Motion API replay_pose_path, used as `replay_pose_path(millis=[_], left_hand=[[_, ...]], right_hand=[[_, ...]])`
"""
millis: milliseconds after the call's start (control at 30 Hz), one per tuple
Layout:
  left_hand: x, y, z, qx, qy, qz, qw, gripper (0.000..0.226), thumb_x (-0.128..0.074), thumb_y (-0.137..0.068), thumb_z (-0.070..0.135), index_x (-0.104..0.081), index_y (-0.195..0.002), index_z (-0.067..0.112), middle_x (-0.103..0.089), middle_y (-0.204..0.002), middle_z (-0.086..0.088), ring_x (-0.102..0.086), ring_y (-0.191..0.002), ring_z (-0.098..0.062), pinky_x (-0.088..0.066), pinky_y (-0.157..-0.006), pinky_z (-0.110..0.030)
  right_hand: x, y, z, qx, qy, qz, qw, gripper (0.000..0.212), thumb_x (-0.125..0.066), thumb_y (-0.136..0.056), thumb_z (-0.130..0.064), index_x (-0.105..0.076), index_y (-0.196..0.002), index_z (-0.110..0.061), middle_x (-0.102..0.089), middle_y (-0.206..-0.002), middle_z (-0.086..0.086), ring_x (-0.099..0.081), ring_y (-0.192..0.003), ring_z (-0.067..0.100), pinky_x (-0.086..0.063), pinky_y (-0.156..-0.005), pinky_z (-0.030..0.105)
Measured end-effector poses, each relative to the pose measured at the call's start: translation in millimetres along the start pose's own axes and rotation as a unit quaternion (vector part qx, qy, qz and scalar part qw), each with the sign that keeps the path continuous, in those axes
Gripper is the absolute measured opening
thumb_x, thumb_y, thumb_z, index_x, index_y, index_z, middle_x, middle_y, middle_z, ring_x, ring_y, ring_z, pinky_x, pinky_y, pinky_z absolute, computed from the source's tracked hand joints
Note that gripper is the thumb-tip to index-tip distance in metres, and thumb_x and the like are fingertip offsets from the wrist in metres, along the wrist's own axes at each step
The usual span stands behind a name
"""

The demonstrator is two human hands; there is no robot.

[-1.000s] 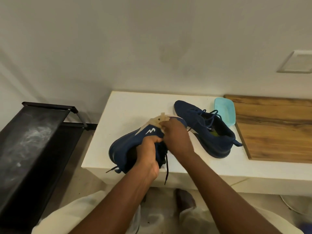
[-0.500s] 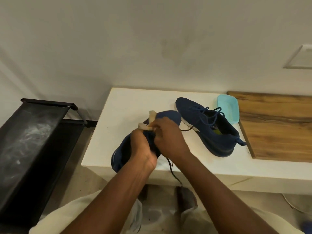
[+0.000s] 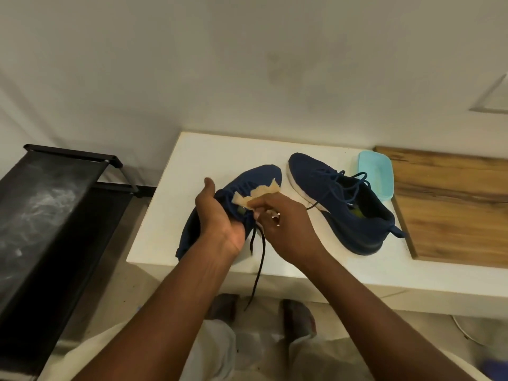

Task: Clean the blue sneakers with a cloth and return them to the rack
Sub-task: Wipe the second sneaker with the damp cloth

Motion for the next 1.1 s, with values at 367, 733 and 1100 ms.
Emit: replay_pose_path(millis=[367,733,1100], left_hand=[[-14,2,-12,0.023,-0.043,-0.056,0.997,0.056,-0.053,-0.096,0.053,-0.071,-0.119,0.005,-0.076,-0.107,-0.017,-0.074,-0.096,-0.034,-0.059,-0.087,-0.045],[-14,-13,-9,0.007,-0.116,-0.074,0.991,0.041,-0.070,-0.090,0.028,-0.070,-0.120,0.000,-0.074,-0.115,-0.020,-0.071,-0.109,-0.036,-0.053,-0.102,-0.049],[-11,-20,-8,0.014,-0.161,-0.061,0.985,0.034,-0.062,-0.099,0.026,-0.068,-0.122,0.003,-0.071,-0.119,-0.017,-0.073,-0.101,-0.032,-0.062,-0.071,-0.037]], right_hand=[[-1,-25,31,-0.076,0.077,0.010,0.994,0.024,-0.056,-0.091,-0.005,-0.073,-0.103,-0.017,-0.068,-0.093,-0.005,-0.062,-0.082,0.011,-0.050,-0.070,0.022],[30,-30,61,-0.131,0.204,0.030,0.970,0.014,-0.054,-0.084,-0.006,-0.065,-0.091,-0.010,-0.060,-0.081,0.001,-0.057,-0.062,0.011,-0.050,-0.055,0.026],[1,-28,44,-0.062,-0.087,0.013,0.994,0.035,-0.070,-0.081,0.006,-0.070,-0.110,-0.014,-0.068,-0.093,-0.003,-0.066,-0.078,0.004,-0.055,-0.071,0.015]])
Point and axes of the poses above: each hand's wrist, its own y-axis away from the middle knuckle, its own x-axis out of the back of the hand, z = x × y, the point moved 8 cm from there along -y, towards the middle knuckle
